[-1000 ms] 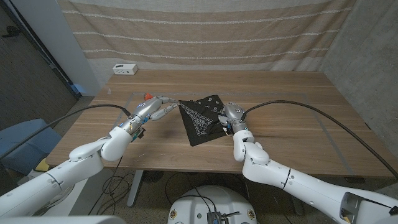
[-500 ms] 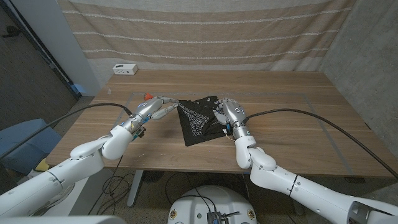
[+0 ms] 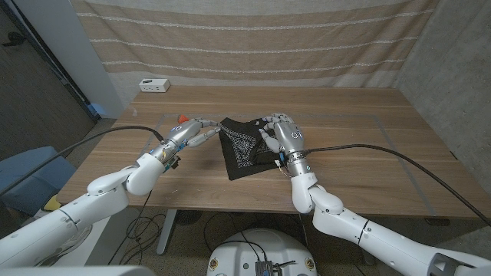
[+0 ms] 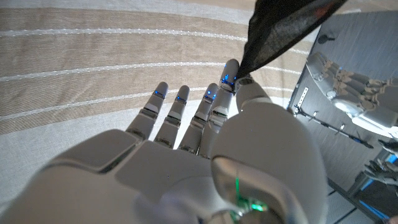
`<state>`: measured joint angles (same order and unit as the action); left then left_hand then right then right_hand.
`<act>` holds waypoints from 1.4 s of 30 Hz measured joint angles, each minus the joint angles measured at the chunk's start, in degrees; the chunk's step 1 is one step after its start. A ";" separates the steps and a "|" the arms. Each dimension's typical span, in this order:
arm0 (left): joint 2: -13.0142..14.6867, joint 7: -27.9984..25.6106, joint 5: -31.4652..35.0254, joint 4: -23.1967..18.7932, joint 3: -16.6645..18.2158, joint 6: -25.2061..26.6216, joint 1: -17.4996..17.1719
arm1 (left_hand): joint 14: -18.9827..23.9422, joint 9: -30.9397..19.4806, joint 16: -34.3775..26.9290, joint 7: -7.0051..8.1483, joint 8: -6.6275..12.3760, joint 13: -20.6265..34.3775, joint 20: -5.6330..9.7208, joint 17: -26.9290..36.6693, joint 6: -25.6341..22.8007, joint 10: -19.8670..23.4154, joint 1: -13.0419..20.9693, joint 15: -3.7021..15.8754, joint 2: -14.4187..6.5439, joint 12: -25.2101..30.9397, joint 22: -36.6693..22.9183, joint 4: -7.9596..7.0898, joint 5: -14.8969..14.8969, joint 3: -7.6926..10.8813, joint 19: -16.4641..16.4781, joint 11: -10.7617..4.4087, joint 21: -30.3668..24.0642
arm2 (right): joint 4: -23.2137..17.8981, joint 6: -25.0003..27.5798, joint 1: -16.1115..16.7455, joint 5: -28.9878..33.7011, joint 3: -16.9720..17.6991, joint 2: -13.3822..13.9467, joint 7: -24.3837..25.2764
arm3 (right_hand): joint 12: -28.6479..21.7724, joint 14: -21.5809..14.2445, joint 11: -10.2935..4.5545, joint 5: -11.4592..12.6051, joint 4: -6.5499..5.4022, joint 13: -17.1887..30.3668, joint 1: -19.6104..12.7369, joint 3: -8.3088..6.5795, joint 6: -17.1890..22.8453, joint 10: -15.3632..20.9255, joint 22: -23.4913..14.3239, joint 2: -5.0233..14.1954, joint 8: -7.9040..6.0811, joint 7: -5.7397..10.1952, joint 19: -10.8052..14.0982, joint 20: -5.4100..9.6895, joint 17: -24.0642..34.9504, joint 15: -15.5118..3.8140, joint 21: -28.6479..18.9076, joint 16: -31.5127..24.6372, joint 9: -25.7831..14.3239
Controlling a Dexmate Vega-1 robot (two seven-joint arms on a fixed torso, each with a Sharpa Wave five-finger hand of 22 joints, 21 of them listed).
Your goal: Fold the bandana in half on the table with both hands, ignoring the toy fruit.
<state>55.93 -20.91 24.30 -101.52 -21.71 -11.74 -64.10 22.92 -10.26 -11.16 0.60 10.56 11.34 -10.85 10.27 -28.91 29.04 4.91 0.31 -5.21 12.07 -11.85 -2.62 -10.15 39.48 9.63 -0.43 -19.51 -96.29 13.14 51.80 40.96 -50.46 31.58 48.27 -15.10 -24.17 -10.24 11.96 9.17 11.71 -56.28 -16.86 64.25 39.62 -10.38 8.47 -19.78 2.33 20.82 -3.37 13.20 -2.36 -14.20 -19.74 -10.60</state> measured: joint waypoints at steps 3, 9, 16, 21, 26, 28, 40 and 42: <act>-0.08 -0.25 -0.17 0.08 0.00 -0.41 0.15 | 0.00 0.00 0.00 0.44 -0.42 0.00 0.00 0.00 1.04 -0.41 0.00 0.00 0.00 -0.12 0.00 0.00 0.00 0.00 0.00 -0.41 0.00 | -0.12 -3.48 0.41 0.00 0.52 0.36 0.49 | 0.00 -0.17 -0.20 -0.04 0.00 0.00 -0.60 0.00 0.00 0.21 0.00 -0.02 0.13 0.00 0.61 -0.02 0.00 -0.17 -0.18 -0.44 -0.06; -0.62 -1.34 -1.80 0.80 0.70 -3.01 0.43 | -0.05 0.00 0.00 1.32 -0.64 0.00 0.00 0.00 2.96 -1.36 0.00 -0.04 0.00 -0.43 0.00 0.00 0.00 0.00 0.00 -0.53 0.00 | -1.31 -8.07 0.74 0.56 0.94 1.58 -1.08 | 0.29 -0.21 -0.30 -0.05 -0.20 0.00 -0.61 -0.19 -0.01 0.30 0.00 -0.01 0.14 -0.01 1.62 -0.01 -0.11 -0.21 -0.44 -0.44 -0.22; -1.48 -2.07 -3.55 1.67 1.66 -5.96 0.82 | -0.21 0.00 0.44 1.55 -0.64 -0.01 0.00 0.00 3.59 -1.67 0.00 -0.21 0.00 -0.43 0.00 0.00 0.00 0.00 0.00 -0.83 0.00 | -2.70 -13.09 0.73 1.09 0.97 3.11 -6.47 | 0.29 -0.21 -0.30 -0.05 -0.25 0.01 -0.69 -0.23 -0.10 0.30 -0.01 0.06 0.58 -0.09 2.24 0.61 0.00 -0.21 -0.66 -0.44 -0.23; -2.09 -2.22 -4.33 2.20 2.10 -7.55 1.09 | -0.21 0.00 0.44 1.84 -0.64 -0.01 0.00 0.00 4.49 -2.16 0.00 -0.21 0.00 -0.64 0.00 0.00 0.00 0.00 0.00 -0.72 0.00 | -2.93 -16.51 0.51 1.24 0.82 3.72 -10.24 | 0.74 -0.20 -0.29 -0.06 -0.25 0.01 -0.69 -0.23 -0.11 0.30 -0.16 0.06 0.97 -0.08 2.24 0.61 0.19 -0.20 -0.65 -0.44 -0.22; -2.74 -2.24 -5.01 2.65 2.63 -8.81 1.20 | -0.53 0.01 0.44 1.83 -0.64 -0.01 0.00 0.00 5.11 -2.40 0.00 -0.53 0.00 -0.64 0.00 0.00 0.00 0.00 0.00 -0.47 0.00 | -2.26 -19.82 0.05 1.35 0.20 3.84 -13.60 | 1.03 -0.20 -0.45 -0.06 -0.49 0.01 -0.68 0.01 -0.28 0.14 -0.17 0.06 1.02 0.36 2.54 0.92 0.50 -0.20 -0.65 -0.44 -0.22; -2.94 -2.24 -5.23 2.77 2.83 -9.24 1.20 | -0.53 0.01 0.44 2.05 -0.64 -0.01 0.00 0.00 5.32 -2.46 0.00 -0.53 0.00 -0.64 0.00 0.00 0.00 0.00 0.00 -0.41 0.00 | -1.68 -21.39 -0.17 1.57 -0.16 3.78 -15.01 | 1.13 -0.20 -0.63 -0.08 -0.73 0.02 -0.68 0.25 -0.07 -0.04 -0.17 0.06 1.41 0.57 2.54 0.92 0.54 -0.20 -0.65 -0.44 -0.22; -4.23 -2.32 -7.15 3.55 4.29 -11.81 0.45 | -0.53 0.00 0.44 2.36 -0.64 -0.01 0.00 0.00 6.43 -2.76 0.00 -0.53 0.00 -0.63 0.01 0.00 0.00 0.00 0.00 -0.72 0.00 | 1.46 -26.92 -1.45 3.51 -2.27 2.45 -20.84 | 2.29 0.89 0.71 -0.21 -2.48 0.17 1.51 2.48 -2.98 -1.66 -0.17 -0.72 4.04 2.78 2.51 0.20 0.87 -0.16 -0.34 -0.24 -0.35; -4.37 -2.35 -7.32 3.55 4.53 -12.09 0.25 | -0.53 0.00 0.44 2.36 -0.64 -0.01 0.00 0.00 6.43 -2.76 0.00 -0.53 0.00 -0.63 0.00 0.00 0.00 0.00 0.00 -0.72 0.00 | 1.51 -26.93 -1.51 3.52 -2.43 2.37 -22.02 | 3.62 2.67 3.31 0.53 -4.58 0.16 7.03 4.57 -10.74 -5.85 -0.17 -2.34 7.49 2.37 0.89 -1.54 0.48 -0.12 0.65 1.53 -0.33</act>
<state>51.56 -23.26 16.98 -97.97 -17.19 -23.83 -63.86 22.40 -10.26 -10.71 2.96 9.93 11.33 -10.85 10.27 -22.48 26.28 4.91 -0.21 -5.21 11.44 -11.84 -2.62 -10.15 39.48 9.63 -1.15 -19.51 -94.78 -13.79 50.29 44.48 -52.89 33.95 26.25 -11.48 -21.50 -6.93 12.48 4.58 11.87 -49.25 -12.29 53.51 33.77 -10.54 6.13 -12.29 4.70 21.71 -4.92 13.67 -2.48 -13.55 -18.21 -10.93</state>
